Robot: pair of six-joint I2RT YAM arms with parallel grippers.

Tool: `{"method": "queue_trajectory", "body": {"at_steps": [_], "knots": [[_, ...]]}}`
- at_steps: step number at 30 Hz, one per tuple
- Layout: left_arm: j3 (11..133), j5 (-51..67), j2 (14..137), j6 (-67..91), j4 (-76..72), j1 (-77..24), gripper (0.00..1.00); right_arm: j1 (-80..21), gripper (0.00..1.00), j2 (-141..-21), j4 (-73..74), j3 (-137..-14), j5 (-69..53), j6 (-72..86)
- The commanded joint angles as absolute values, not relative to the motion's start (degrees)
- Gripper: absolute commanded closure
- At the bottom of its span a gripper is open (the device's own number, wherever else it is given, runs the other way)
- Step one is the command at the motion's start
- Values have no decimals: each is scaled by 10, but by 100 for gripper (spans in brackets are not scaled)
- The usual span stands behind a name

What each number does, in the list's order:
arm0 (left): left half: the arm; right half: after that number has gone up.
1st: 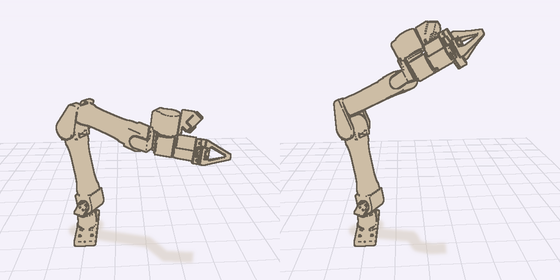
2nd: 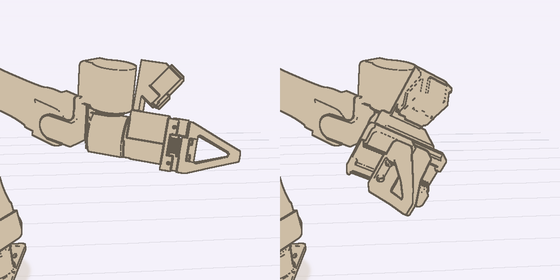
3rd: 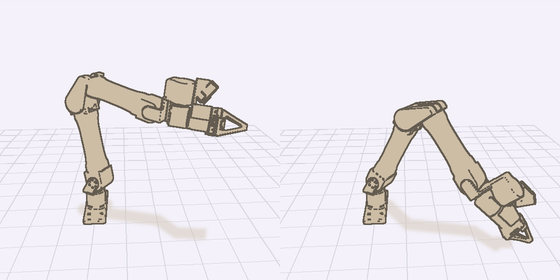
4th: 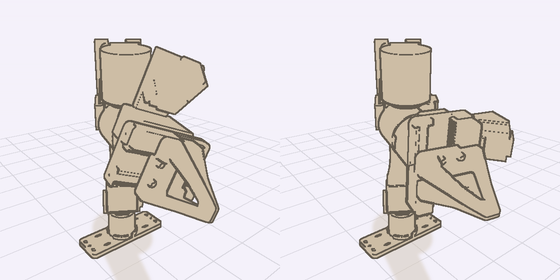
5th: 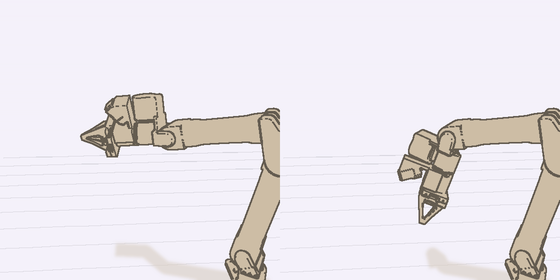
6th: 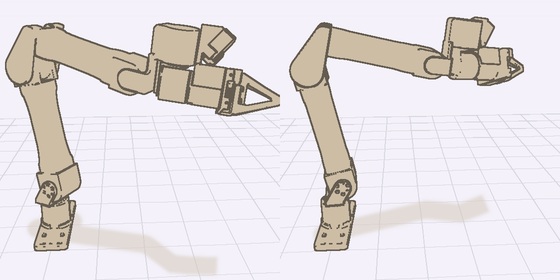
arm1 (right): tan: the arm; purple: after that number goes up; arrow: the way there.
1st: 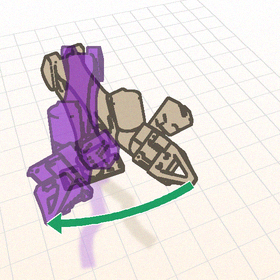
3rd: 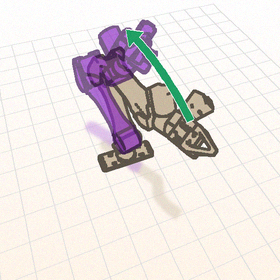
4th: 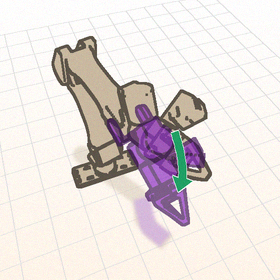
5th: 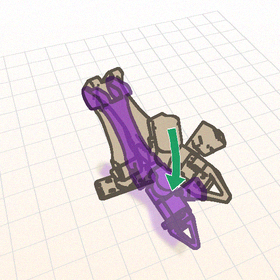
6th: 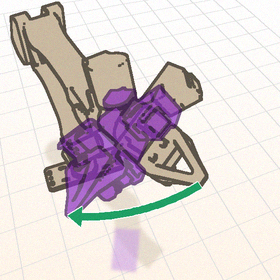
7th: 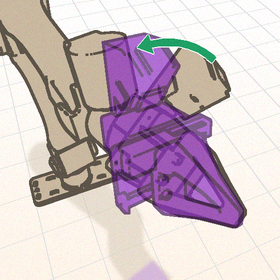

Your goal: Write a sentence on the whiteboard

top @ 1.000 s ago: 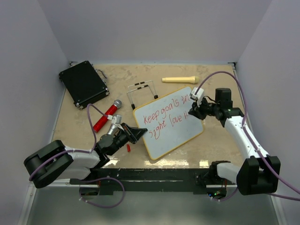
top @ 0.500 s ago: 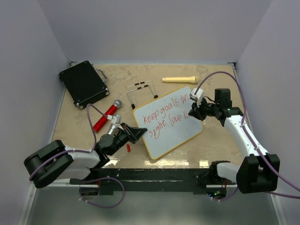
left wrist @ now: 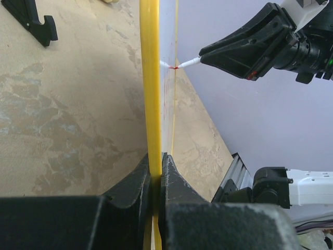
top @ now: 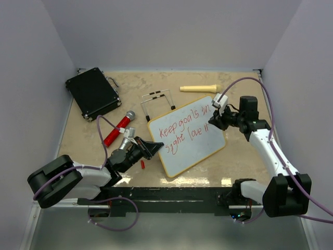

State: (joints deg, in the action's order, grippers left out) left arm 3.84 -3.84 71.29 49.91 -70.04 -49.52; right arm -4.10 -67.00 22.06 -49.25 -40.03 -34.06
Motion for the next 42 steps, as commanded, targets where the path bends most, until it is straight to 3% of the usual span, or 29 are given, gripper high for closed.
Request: {"method": "queue_trajectory", "body": {"at_steps": [1,25,42], "knots": [[35,-5,716,464,-741,-497,100,-41,100,-657,177,-501,-390,-316],[34,-15,710,461,-734,-497,100,-41,100,-691,289,-510,-371,-397],[33,-15,711,453,-728,-497,100,-28,100,-583,236,-507,-439,-345]]}}
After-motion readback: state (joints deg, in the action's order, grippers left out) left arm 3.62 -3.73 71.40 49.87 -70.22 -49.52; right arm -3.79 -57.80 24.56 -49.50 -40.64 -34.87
